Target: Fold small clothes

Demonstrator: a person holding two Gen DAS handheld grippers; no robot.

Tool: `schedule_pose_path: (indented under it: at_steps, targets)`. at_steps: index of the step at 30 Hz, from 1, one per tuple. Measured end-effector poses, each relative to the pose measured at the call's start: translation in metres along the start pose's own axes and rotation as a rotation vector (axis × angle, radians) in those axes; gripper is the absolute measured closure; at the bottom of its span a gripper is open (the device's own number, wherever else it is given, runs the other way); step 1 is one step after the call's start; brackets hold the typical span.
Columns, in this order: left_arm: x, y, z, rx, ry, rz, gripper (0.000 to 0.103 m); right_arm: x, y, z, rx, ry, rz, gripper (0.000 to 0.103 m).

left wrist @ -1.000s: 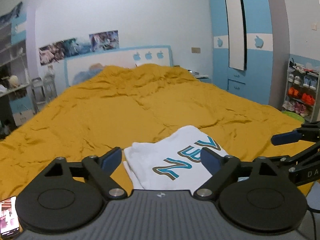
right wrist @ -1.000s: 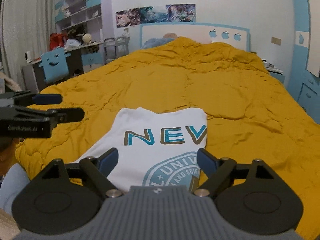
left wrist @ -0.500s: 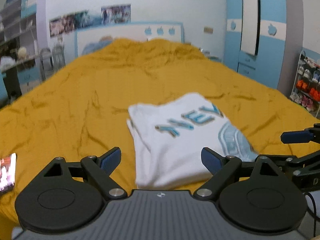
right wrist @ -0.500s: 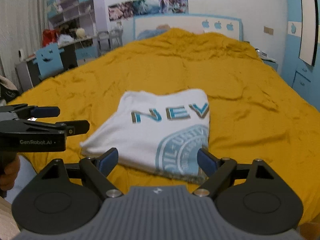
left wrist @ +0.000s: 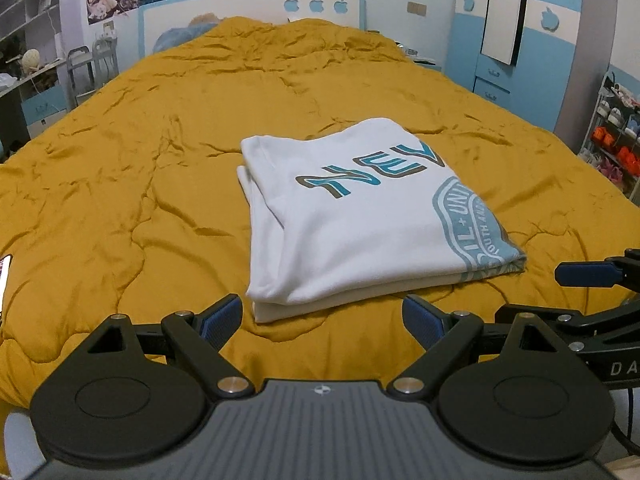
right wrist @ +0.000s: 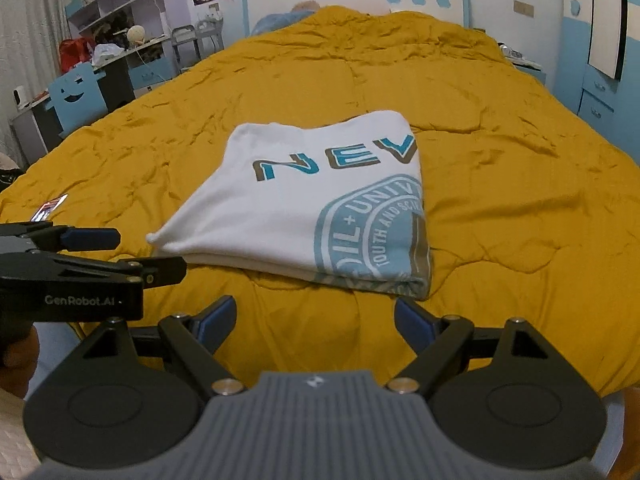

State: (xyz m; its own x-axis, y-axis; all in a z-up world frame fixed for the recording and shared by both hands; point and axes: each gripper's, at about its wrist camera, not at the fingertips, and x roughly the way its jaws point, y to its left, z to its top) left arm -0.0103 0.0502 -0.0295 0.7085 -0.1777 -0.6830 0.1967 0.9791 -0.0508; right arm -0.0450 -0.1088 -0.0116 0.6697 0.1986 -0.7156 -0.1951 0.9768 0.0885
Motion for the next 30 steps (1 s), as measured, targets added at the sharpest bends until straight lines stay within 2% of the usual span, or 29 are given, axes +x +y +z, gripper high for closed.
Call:
schedule_pose_path:
  at_steps: [30]
  targets:
    - [-0.0003,-0.0013,0.0009,0.009,0.004,0.008,0.0,0.0092,0.0037,0.0007,-0.004,0.024,-0.003,0.021]
